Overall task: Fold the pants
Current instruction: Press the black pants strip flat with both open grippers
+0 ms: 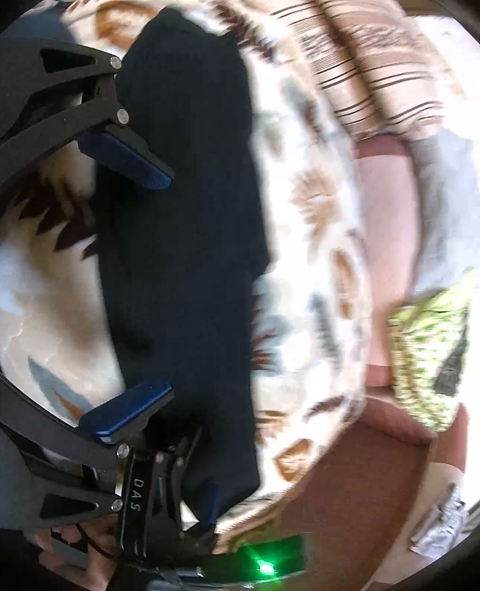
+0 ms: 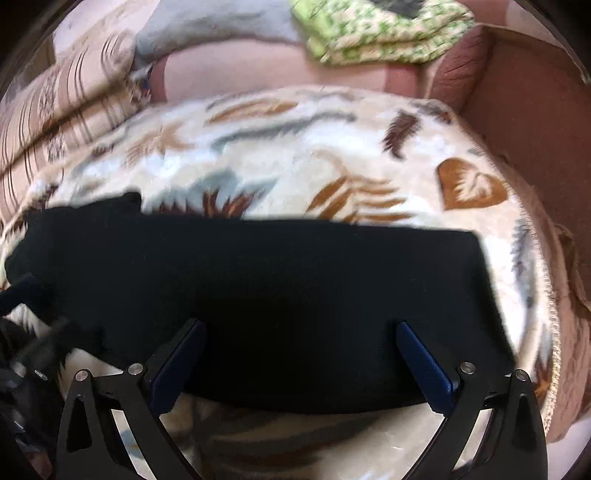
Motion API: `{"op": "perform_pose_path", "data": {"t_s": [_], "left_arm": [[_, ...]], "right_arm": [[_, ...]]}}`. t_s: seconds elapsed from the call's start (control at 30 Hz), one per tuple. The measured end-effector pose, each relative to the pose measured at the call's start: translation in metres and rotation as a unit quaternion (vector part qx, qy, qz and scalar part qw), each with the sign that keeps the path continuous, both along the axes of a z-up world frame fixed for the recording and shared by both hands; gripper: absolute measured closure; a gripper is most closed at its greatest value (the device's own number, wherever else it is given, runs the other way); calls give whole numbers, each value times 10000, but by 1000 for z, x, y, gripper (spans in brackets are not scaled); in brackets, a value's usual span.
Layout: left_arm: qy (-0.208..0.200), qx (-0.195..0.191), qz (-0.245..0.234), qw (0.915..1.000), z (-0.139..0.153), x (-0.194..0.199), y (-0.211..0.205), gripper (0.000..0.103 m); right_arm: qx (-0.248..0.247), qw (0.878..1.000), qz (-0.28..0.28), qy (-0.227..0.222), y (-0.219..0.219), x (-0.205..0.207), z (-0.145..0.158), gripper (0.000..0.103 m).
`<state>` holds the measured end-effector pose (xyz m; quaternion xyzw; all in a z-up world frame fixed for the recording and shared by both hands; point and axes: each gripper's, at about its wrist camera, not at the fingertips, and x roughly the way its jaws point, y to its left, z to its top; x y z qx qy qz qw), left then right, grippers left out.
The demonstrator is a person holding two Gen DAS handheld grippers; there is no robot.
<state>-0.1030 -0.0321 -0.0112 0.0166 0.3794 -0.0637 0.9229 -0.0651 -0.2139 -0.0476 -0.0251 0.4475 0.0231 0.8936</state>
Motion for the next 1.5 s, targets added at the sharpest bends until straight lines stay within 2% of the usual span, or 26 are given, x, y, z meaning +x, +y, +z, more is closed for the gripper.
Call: {"op": "perform_pose_path", "data": {"t_s": [0.07,0.1,0.23,0.3,0.33,0.4,0.7,0.77,0.9,1.0,1.13,1.23,1.5], "left_arm": [[-264,-7,133,9996,15,6,7,0],[-238,-64,188,9995,16,12,11,0],[321,-261,627,9972,-4,51,30,0],[905,-157,847,9922,-32,67,34,0],[1056,-81,869,9906,-40,69,34,0],[922,267,781,9923,-40,66,23,0],[818,148,780,9935,-39,64,25,0],[799,170,787,9935,-39,65,25,0],[758,271,823,9934,-41,65,21,0],[737,301,838,9933,-41,65,21,0],[716,330,858,9932,-42,66,20,0],[704,349,875,9931,-42,66,20,0],[685,383,887,9930,-42,67,19,0]], "right_arm": [[-30,9996,-161,-239,-6,1,12,1],[-74,9992,-269,-293,-9,5,16,1],[211,9991,-352,-68,-23,38,16,1],[251,9986,-310,344,-26,55,0,0],[189,9972,-289,659,-26,63,-13,0],[-139,9992,-128,355,-17,57,-14,1],[-87,9993,-328,155,-19,48,-11,1],[-106,9981,-596,-124,-25,41,5,1],[-313,9856,-1391,-914,-41,15,59,1],[-435,9765,-1732,-1205,-55,6,90,0],[-332,9701,-1982,-1364,-75,-4,118,0],[-156,9679,-2059,-1430,-83,-13,129,0],[143,9678,-2105,-1374,-95,-21,134,0]]}}
